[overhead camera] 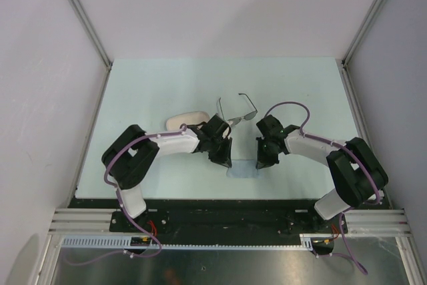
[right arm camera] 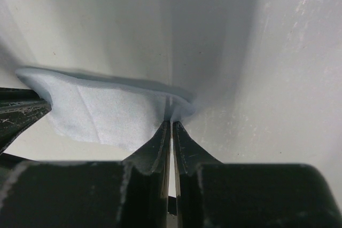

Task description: Organize the sunglasses

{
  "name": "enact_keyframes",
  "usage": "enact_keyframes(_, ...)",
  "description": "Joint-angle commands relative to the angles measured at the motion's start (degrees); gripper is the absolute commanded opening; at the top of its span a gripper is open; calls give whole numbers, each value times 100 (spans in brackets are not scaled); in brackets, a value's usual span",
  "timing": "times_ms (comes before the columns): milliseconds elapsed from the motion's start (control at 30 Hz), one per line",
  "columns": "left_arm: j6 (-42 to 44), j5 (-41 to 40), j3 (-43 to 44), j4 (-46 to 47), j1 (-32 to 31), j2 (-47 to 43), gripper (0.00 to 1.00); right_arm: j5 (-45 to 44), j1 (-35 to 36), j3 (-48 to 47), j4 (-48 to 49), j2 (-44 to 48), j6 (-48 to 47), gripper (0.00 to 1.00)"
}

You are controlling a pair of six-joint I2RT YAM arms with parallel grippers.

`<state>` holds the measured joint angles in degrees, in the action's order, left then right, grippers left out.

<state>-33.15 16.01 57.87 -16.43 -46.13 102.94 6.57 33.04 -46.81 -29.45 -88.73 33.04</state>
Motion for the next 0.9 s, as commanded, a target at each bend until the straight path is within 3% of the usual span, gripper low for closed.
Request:
enact_keyframes(0, 10, -634, -4, -581, 7, 341, 19, -182, 54, 84, -34, -224, 1, 8)
enact_keyframes(267, 27, -704, 120, -730, -36, 526, 0, -191, 63, 84, -26, -215, -60, 7)
enact_keyframes(367, 71, -626, 190, -739, -45, 543, 0, -147, 71, 84, 44, -189, -122, 0)
enact_keyframes(867, 124, -616, 813, -924, -19, -36, 0, -24, 98, -118, 519, 488, -69, 0)
